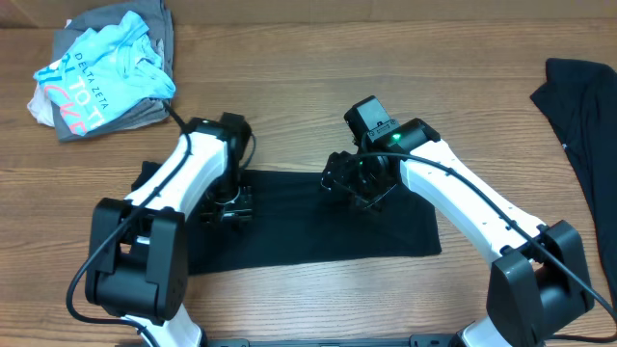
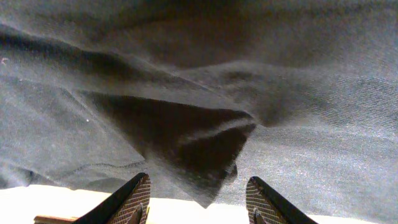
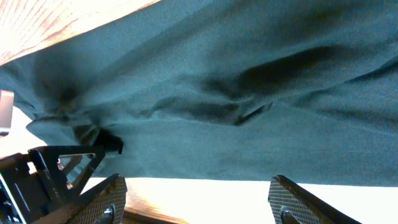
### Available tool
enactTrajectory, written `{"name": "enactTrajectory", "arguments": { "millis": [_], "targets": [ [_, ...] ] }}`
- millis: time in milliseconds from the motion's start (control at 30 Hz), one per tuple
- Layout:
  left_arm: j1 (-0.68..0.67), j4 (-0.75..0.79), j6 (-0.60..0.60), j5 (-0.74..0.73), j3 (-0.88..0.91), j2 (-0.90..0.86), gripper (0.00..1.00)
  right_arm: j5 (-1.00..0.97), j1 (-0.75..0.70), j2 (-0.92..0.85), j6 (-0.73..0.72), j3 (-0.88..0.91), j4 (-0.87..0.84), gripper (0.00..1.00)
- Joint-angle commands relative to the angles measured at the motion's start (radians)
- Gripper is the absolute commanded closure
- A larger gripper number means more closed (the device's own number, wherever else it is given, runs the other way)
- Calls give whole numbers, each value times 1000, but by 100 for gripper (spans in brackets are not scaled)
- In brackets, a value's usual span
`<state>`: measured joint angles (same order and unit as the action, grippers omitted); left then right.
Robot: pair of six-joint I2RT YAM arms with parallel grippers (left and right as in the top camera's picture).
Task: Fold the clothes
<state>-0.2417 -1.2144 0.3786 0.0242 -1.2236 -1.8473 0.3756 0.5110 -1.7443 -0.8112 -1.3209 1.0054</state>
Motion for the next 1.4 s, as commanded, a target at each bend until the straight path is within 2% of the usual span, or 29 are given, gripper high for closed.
{"name": "enactTrajectory", "arguments": {
  "millis": [0,167,500,867,1367],
  "targets": [
    [-50,1,97,82,10,22,48,-20,-1,-3,0,5,-6,22],
    [-84,-3,142,122,11,22,48,-20,-1,-3,0,5,-3,22],
    [-86,-11,161,140,11,22,52,-20,-1,-3,3,5,2,22],
    [-86,40,168,143,108,22,51,-20,-1,-3,3,5,-3,22],
    [-86,90,156,197,108,23,52,-20,-1,-3,3,5,-10,22]
  ]
}}
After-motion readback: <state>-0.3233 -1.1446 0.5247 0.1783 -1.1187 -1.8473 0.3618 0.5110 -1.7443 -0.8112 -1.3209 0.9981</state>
